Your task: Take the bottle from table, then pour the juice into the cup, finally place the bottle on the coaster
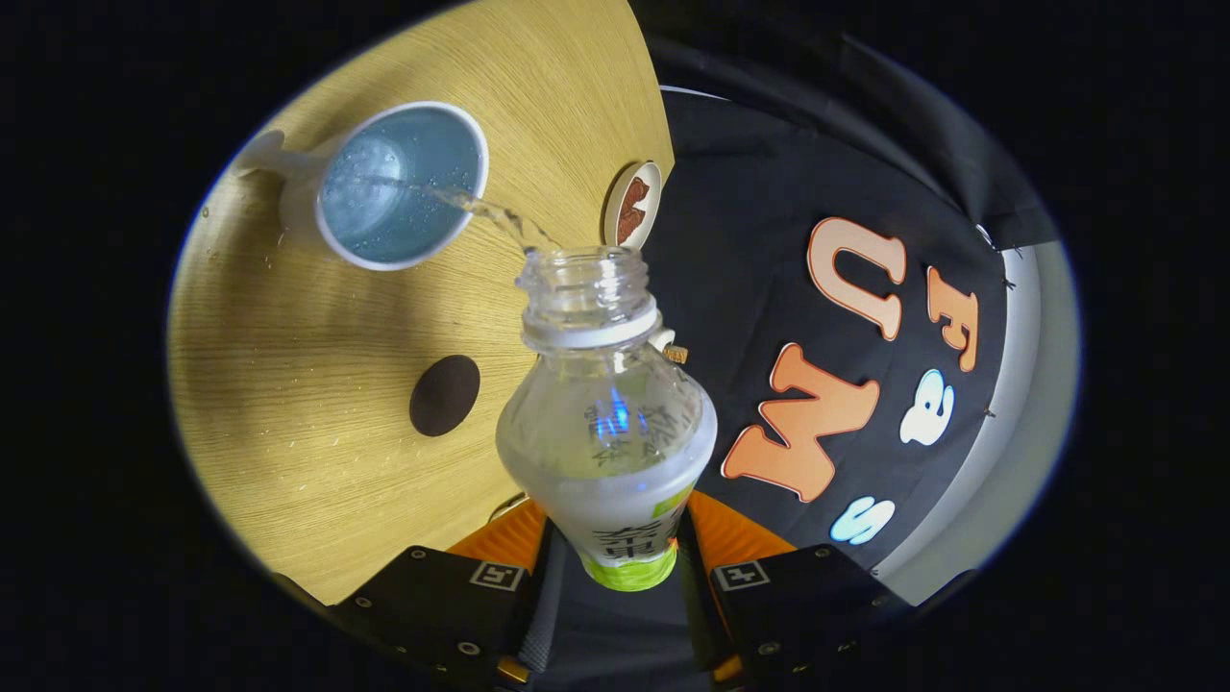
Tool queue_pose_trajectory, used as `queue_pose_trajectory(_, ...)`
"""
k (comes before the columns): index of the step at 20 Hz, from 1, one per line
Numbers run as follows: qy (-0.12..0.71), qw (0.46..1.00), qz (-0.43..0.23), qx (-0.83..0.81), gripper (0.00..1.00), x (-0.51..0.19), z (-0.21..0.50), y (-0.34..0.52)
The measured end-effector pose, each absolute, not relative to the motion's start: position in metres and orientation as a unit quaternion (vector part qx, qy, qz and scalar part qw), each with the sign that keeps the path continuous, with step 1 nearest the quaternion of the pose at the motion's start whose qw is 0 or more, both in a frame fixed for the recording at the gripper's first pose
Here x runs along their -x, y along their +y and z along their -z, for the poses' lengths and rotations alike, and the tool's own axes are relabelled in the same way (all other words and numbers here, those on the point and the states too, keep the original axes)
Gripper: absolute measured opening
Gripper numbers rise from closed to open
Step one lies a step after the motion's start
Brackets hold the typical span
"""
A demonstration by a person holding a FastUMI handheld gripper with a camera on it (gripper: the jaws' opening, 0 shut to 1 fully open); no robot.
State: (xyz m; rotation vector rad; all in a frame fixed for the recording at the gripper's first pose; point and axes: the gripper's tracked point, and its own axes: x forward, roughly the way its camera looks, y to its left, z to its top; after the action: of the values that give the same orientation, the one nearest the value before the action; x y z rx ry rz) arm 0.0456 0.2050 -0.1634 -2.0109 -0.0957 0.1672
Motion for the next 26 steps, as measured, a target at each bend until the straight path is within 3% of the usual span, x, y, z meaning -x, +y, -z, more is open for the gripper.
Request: queue_pose_trajectory(26, -0.085, 0.45, -0.076, 0.886, 0.57, -0.044, 0.147, 0.228)
